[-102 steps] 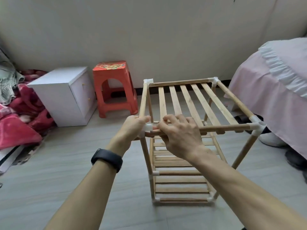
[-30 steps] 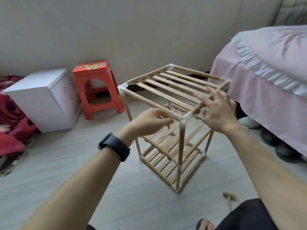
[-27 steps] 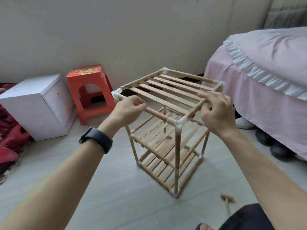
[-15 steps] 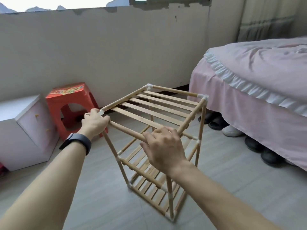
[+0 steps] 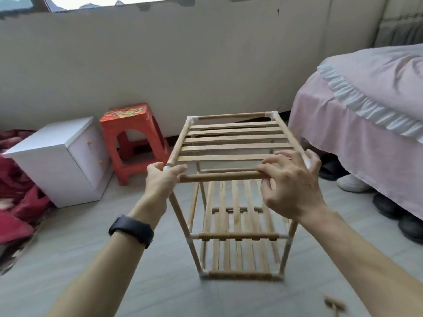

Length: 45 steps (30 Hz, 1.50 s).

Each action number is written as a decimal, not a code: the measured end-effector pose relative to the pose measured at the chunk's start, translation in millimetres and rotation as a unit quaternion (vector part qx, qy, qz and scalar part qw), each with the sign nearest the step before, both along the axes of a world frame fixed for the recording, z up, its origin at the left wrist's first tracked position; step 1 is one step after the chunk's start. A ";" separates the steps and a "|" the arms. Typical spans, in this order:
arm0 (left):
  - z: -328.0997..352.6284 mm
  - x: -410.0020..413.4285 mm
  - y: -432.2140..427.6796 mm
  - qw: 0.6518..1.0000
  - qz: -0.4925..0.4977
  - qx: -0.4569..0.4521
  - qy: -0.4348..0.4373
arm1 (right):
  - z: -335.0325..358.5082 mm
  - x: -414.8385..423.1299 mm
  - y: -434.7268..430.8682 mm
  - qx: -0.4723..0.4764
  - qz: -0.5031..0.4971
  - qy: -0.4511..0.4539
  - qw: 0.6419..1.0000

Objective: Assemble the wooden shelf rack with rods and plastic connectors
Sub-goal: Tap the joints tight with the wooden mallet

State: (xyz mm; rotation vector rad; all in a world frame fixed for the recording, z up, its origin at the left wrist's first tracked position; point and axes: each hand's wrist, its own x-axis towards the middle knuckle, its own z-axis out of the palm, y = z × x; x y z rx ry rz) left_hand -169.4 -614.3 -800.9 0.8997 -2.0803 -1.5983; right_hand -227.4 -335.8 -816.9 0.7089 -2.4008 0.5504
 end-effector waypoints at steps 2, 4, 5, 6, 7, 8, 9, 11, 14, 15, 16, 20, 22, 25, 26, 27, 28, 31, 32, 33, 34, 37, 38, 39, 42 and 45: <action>1.2 9.3 14.2 0.999 -0.031 0.035 0.002 | 1.6 12.2 -18.3 0.015 0.020 -0.031 0.999; 4.7 15.5 24.7 0.994 -0.054 0.091 0.019 | 1.3 26.3 -36.9 0.047 0.062 -0.071 0.994; 6.0 18.8 26.5 0.988 -0.062 0.137 0.023 | 0.2 34.0 -45.6 0.062 0.084 -0.081 0.991; 6.2 20.3 26.2 0.980 -0.072 0.183 0.017 | -0.6 40.9 -53.4 0.068 0.103 -0.082 0.989; 5.8 22.3 23.7 0.972 -0.089 0.219 0.004 | -0.4 47.2 -61.1 0.064 0.118 -0.078 0.988; 4.3 24.0 19.8 0.963 -0.111 0.245 -0.005 | 1.0 52.9 -68.5 0.056 0.129 -0.072 0.987; 2.3 25.4 15.9 0.956 -0.136 0.260 -0.005 | 2.8 57.4 -75.6 0.050 0.134 -0.066 0.987; -2.9 26.8 7.6 0.946 -0.174 0.272 0.012 | 5.0 63.2 -87.7 0.060 0.127 -0.060 0.988; -10.4 28.8 -2.4 0.935 -0.185 0.296 0.056 | 1.2 67.4 -101.9 0.088 0.114 -0.050 0.988; -12.0 28.9 -5.0 0.931 -0.188 0.306 0.063 | -0.8 67.7 -106.1 0.086 0.109 -0.043 0.989; -13.2 29.2 -7.6 0.926 -0.191 0.317 0.068 | -2.6 67.4 -109.9 0.078 0.104 -0.034 0.991; -16.9 29.9 -16.8 0.912 -0.221 0.336 0.084 | -8.8 57.7 -115.8 0.055 0.083 0.009 0.995; -18.2 30.5 -20.2 0.908 -0.238 0.333 0.086 | -11.0 51.0 -112.6 0.040 0.085 0.032 0.995; -17.6 31.7 -20.4 0.904 -0.282 0.311 0.083 | -14.6 44.0 -104.4 0.011 0.104 0.067 0.992; -17.4 31.9 -19.0 0.903 -0.294 0.301 0.082 | -15.6 41.7 -101.0 0.003 0.112 0.074 0.991; -17.2 31.5 -16.4 0.902 -0.303 0.295 0.083 | -15.9 38.7 -97.0 -0.003 0.120 0.081 0.989; -17.5 30.8 -13.2 0.900 -0.310 0.294 0.087 | -15.9 35.3 -92.3 -0.006 0.126 0.087 0.988; -19.2 27.3 1.7 0.882 -0.333 0.314 0.108 | -14.9 24.7 -75.9 -0.005 0.141 0.082 0.987; -19.7 26.3 7.2 0.878 -0.338 0.320 0.114 | -15.0 21.9 -70.5 -0.006 0.144 0.076 0.987; -20.1 25.1 12.8 0.876 -0.340 0.321 0.116 | -15.6 20.0 -65.7 -0.010 0.145 0.073 0.987; -20.5 24.0 18.2 0.877 -0.338 0.322 0.116 | -16.6 18.6 -61.5 -0.017 0.146 0.072 0.987; -20.0 21.1 32.0 0.865 -0.324 0.364 0.116 | -18.9 16.3 -53.7 -0.027 0.147 0.070 0.986; -20.8 20.8 35.1 0.856 -0.325 0.384 0.121 | -19.3 15.7 -52.1 -0.027 0.147 0.069 0.986; -22.2 21.1 37.2 0.846 -0.332 0.396 0.127 | -19.2 14.9 -50.4 -0.027 0.148 0.067 0.986; -29.4 22.7 42.8 0.826 -0.372 0.400 0.139 | -19.4 11.5 -42.0 -0.040 0.160 0.062 0.984; -34.0 19.7 49.4 0.815 -0.386 0.406 0.150 | -20.7 5.1 -29.9 -0.052 0.168 0.067 0.982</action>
